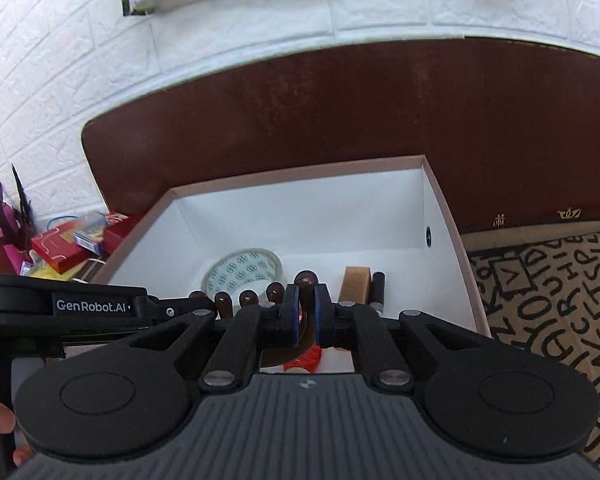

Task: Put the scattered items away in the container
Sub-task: 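Carry the comb into the box and open both grippers, then move both grippers back to the pile toward the mesh herb sachet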

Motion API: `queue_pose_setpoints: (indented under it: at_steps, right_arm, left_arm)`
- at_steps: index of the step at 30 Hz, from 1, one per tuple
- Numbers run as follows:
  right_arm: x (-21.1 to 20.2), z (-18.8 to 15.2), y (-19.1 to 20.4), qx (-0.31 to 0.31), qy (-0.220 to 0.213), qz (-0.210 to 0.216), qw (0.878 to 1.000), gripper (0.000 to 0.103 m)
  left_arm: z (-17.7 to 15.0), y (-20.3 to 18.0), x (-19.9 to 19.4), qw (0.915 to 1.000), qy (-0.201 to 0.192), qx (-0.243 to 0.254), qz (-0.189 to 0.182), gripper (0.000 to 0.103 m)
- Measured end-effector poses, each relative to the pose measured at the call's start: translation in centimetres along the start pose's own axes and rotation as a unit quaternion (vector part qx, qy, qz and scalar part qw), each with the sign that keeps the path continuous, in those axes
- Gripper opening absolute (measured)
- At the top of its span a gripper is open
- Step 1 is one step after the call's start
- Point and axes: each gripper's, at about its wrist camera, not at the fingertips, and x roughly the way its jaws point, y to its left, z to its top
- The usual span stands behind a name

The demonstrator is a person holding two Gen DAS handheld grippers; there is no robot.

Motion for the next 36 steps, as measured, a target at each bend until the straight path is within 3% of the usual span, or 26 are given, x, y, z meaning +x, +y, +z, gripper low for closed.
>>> queue_pose_setpoints:
  at_steps: [4,5,6,8,11,14,19,29,36]
  right_arm:
    - [1.0,-0.1,-0.4,0.005,0.011,-0.002,1.000,0.009]
    - [1.1,-0.2,-0.5,0.008,0.014,0.000,1.000,0.010]
    - [1.2,-0.2,-0.5,0.008,0.017,0.005,1.000,0.011]
    - [1.2,-0.2,-0.3,0.001,0.011,0.000,1.000,0.035]
    - [0.5,-0.2,-0.3,-0.010,-0.011,-0.018,1.000,0.063]
    - [-0.2,-0.2,-0.6,0.008,-0.021,0.005,1.000,0.081]
    - [-1.0,-0.2,0.0,0.003,-0.038,0.022,0.999,0.096]
    - [-3.8,-0.4,0.7,-0.007,-0.064,0.014,0.998,0.101]
    - [-7.3,-0.4,3.2,-0.037,-0.097,0.033,0.994,0.102]
  left_arm:
    - [-0.1,0.4,1.0,0.9999,0.010,-0.010,0.001,0.028]
    - [-0.1,0.5,1.2,0.9998,0.012,-0.016,-0.006,0.040]
    - [-0.1,0.7,1.3,0.9994,0.015,-0.025,-0.017,0.073]
    - [-0.1,0.9,1.4,0.9988,0.017,-0.039,-0.022,0.103]
    - [-0.1,1.5,0.9,0.9991,0.003,-0.042,-0.009,0.103]
    - [0.1,2.3,0.5,0.9981,-0.003,-0.061,-0.007,0.103]
    - [-0.3,2.6,-0.9,0.9976,-0.016,-0.065,-0.020,0.103]
    - [-1.1,1.2,-4.1,0.9978,-0.041,-0.043,-0.031,0.103]
    - [-2.3,1.3,-9.2,0.9959,-0.070,-0.046,-0.034,0.103]
